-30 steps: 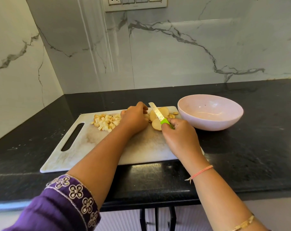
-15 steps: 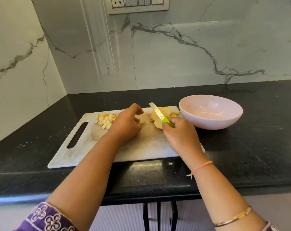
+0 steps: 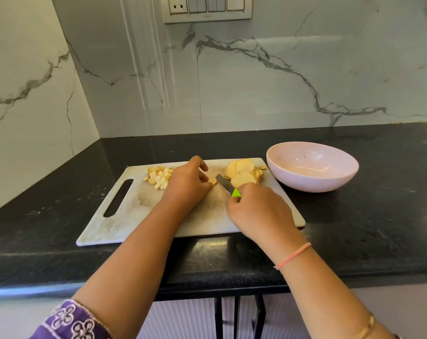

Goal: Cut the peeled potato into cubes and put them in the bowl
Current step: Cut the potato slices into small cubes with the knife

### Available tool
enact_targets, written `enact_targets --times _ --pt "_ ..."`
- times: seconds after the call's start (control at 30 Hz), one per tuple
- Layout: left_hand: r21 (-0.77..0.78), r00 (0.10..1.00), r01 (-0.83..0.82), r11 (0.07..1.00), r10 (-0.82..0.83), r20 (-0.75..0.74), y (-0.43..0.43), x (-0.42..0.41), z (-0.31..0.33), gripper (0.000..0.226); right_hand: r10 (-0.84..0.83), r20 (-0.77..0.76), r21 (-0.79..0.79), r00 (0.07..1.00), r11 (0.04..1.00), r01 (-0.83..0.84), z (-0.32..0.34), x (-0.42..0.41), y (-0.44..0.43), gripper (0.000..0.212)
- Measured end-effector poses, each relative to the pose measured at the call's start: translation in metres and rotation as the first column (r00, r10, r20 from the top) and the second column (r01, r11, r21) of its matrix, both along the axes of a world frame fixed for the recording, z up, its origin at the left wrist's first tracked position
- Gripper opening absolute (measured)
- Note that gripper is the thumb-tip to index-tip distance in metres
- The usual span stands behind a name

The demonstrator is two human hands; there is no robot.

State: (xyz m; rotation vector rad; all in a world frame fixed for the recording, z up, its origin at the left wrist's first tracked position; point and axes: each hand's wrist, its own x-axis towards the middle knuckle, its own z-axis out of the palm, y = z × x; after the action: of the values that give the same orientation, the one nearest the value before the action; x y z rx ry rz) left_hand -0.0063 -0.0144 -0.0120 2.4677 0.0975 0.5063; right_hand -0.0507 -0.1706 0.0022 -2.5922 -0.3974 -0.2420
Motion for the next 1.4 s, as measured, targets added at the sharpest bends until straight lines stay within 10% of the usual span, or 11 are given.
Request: enact_targets --times 1.0,1.4 --pt "0.12 0.988 -0.112 0.986 0.124 -0.091 -0.002 0.005 0.0 0.017 0.143 0.059 -0.352 0.988 0.929 -0.113 0.047 -0.01 0.013 0.014" --pt "-0.099 0.994 -0.101 0.99 0.097 -0.04 0.006 0.002 -0.006 0.021 0.07 0.098 -0.182 0.993 0.982 -0.051 0.032 -0.018 0.001 0.022"
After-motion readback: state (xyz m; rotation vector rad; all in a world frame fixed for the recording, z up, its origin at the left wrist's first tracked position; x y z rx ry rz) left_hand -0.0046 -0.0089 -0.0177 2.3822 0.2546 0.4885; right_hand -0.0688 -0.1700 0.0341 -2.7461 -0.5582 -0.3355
